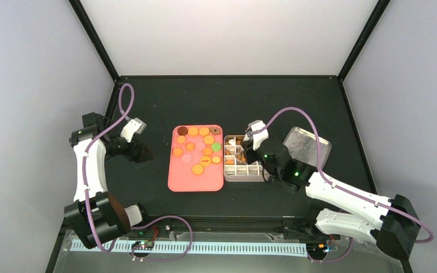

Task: Pack the cookies
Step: Place the fake cookies in the empty pocket of the box, then pick up the fake cookies from the plate.

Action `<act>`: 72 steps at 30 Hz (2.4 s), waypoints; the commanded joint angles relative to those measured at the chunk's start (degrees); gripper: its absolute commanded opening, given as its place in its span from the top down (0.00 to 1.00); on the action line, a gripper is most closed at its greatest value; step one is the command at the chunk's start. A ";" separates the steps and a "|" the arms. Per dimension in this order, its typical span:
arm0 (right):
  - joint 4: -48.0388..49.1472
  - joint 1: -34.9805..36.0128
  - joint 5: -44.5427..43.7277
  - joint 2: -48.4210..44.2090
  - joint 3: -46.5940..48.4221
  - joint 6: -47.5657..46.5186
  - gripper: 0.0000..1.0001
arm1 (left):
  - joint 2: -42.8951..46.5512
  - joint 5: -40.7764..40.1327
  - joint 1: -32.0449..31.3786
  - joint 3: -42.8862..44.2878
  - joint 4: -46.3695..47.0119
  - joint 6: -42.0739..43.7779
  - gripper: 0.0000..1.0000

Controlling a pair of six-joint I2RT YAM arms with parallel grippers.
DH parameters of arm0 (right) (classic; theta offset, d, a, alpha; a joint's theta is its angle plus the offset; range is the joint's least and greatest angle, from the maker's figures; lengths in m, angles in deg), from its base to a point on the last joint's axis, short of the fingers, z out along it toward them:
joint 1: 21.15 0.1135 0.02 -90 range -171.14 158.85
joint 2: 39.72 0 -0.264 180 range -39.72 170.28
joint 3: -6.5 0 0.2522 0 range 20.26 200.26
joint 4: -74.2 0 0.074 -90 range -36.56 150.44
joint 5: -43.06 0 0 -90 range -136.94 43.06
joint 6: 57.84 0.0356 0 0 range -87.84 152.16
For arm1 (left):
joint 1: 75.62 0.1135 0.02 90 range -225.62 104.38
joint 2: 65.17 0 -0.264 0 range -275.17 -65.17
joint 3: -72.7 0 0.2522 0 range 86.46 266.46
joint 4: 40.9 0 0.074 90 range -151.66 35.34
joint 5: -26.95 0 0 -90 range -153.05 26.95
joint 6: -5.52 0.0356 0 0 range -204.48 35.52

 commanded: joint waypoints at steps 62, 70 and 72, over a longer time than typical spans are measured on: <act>7.46 12.00 8.63 35.29 26.78 -6.05 0.61 | 0.53 -0.25 0.45 1.09 -1.86 1.11 0.16; 7.26 11.98 11.51 37.82 26.49 -4.49 0.61 | 0.64 -0.55 0.40 1.10 -1.92 1.33 0.16; 7.55 12.04 12.63 37.87 25.68 -3.80 0.61 | 0.58 -0.44 0.45 1.21 -1.91 1.31 0.16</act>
